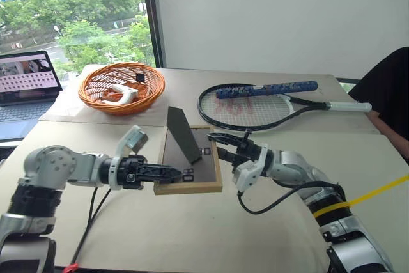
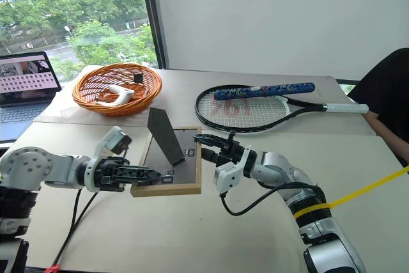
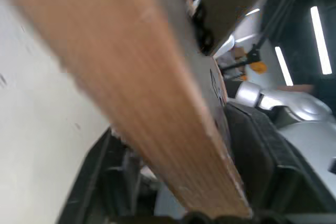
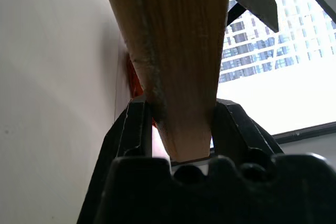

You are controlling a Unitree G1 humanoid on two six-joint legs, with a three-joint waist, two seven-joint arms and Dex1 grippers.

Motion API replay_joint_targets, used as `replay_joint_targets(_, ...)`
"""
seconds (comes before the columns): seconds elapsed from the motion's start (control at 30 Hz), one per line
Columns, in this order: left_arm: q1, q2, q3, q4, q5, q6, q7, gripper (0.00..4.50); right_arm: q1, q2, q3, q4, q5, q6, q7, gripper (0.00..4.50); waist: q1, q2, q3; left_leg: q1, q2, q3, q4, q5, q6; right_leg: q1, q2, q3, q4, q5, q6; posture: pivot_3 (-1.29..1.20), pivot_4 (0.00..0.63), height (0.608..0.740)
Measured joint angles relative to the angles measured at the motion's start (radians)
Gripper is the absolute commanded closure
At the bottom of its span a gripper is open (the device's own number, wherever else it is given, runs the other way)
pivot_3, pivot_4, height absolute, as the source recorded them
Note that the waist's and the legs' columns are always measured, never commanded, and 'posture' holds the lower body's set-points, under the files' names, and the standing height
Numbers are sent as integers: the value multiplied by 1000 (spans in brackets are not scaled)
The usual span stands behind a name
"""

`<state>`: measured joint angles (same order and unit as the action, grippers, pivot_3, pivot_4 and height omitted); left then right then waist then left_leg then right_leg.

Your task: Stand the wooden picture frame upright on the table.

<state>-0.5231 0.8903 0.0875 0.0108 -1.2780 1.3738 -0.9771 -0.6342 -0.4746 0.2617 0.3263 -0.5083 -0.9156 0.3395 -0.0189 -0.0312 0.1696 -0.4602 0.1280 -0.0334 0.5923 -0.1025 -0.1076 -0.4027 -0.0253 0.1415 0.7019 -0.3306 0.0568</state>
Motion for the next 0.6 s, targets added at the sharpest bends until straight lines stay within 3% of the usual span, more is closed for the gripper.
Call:
replay_joint_targets(0.03,22,11,22,-9,20,-30,-9,30,-1,3,2,11,15,6,11,3191,1,0,0,0,0,0,0,0,0,0,0,0,0,0,0,0,150,692)
replay_joint_targets(0.23,136,73,163,-34,129,-191,-49,0,-11,54,24,60,184,154,165,3198,2,0,0,0,0,0,0,0,0,0,0,0,0,0,0,0,150,692)
replay_joint_targets(0.3,192,75,233,-45,160,-262,-56,0,-4,101,28,57,314,323,269,3198,0,-1,0,1,1,0,0,0,0,1,0,0,0,0,0,0,150,692)
replay_joint_targets(0.37,275,70,255,-92,199,-299,-52,0,-7,192,-47,42,544,614,314,3244,-3,2,2,1,1,0,0,0,0,1,0,0,1,0,-1,0,150,692)
replay_joint_targets(0.43,316,35,267,-126,220,-331,-31,0,-20,197,-96,3,670,842,354,3253,8,1,3,1,2,-1,0,0,0,1,1,-2,1,0,-1,0,150,692)
replay_joint_targets(0.6,333,5,314,-175,236,-375,22,0,-28,200,-132,-77,841,1246,391,3259,13,0,3,0,2,0,0,0,0,0,1,-2,0,0,-1,0,150,692)
